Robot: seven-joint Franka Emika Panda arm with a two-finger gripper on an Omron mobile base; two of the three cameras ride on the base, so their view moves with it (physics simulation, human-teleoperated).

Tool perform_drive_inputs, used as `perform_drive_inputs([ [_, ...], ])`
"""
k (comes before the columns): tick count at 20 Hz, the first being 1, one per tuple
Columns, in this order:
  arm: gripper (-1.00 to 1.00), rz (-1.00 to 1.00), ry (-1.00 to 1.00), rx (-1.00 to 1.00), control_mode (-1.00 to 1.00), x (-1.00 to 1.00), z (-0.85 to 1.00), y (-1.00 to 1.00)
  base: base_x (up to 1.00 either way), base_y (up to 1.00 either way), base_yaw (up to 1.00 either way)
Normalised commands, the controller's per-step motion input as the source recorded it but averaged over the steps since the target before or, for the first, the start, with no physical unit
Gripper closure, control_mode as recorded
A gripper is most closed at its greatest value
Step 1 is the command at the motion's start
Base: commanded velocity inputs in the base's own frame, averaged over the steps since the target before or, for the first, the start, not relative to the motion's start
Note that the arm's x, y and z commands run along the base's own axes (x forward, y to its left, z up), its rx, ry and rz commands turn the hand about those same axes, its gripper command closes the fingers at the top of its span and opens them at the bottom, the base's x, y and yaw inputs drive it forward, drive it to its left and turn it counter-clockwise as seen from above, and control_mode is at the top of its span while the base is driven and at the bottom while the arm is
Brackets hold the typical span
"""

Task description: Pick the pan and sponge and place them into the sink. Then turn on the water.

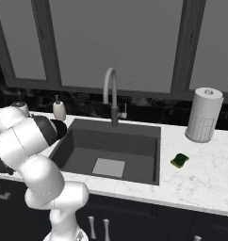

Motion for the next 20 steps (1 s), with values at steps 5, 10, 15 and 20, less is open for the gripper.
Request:
perform_drive_inputs([
  [5,1.0,-0.37,0.01,-0.04,-1.0,-0.01,0.19,-0.62,0.0,0.0,0.0],
  [10,1.0,-0.42,0.09,-0.12,-1.0,0.09,0.08,-0.57,0.0,0.0,0.0],
  [15,1.0,-0.43,0.09,-0.14,-1.0,0.42,0.0,-0.63,0.0,0.0,0.0],
  [20,1.0,-0.27,0.15,-0.04,-1.0,0.66,-0.1,-0.71,0.0,0.0,0.0],
])
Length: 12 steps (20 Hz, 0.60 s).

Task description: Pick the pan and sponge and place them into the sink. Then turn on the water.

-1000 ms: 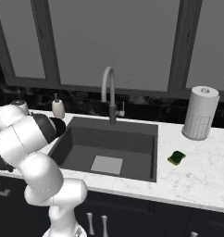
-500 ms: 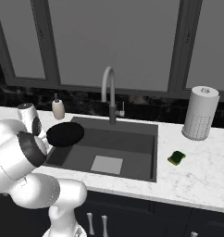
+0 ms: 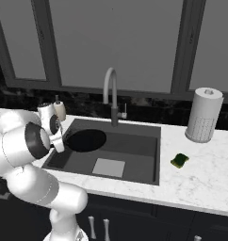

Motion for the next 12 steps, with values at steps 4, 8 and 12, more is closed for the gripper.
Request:
perform_drive_inputs([
  [4,1.0,-0.18,0.04,0.0,-1.0,0.58,-0.32,-0.73,0.0,0.0,0.0],
  [8,1.0,-0.14,0.01,-0.05,-1.0,0.41,-0.4,-0.73,0.0,0.0,0.0],
  [12,1.0,-0.1,0.0,-0.08,-1.0,0.32,-0.51,-0.54,0.0,0.0,0.0],
])
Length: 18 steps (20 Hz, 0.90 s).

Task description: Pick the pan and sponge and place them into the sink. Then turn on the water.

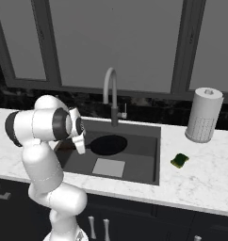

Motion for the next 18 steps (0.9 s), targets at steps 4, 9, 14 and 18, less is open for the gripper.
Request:
perform_drive_inputs([
  [4,1.0,-0.09,0.0,0.0,-1.0,0.35,-0.52,-0.54,0.0,0.0,0.0],
  [9,1.0,-0.09,0.0,0.0,-1.0,0.37,-0.48,-0.4,0.0,0.0,0.0],
  [14,1.0,-0.07,0.0,0.0,-1.0,0.31,-0.49,-0.19,0.0,0.0,0.0],
  [18,1.0,-0.07,0.0,0.0,-1.0,0.22,-0.47,-0.02,0.0,0.0,0.0],
])
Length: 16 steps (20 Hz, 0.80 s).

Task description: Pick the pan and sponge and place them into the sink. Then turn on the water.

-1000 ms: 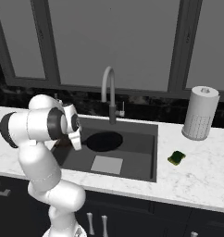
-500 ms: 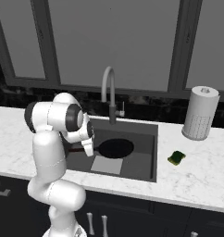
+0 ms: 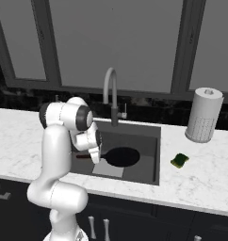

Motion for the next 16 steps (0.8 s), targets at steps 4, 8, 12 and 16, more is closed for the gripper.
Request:
perform_drive_inputs([
  [4,1.0,-0.05,0.0,0.01,-1.0,0.03,-0.34,0.0,0.0,0.0,0.0],
  [8,1.0,-0.04,0.0,0.02,-1.0,0.0,-0.33,0.0,0.0,0.0,0.0],
  [12,1.0,-0.04,0.0,0.03,-1.0,0.0,-0.32,0.0,0.0,0.0,0.0],
  [16,1.0,-0.04,0.0,0.03,-1.0,0.0,-0.33,0.0,0.0,0.0,0.0],
])
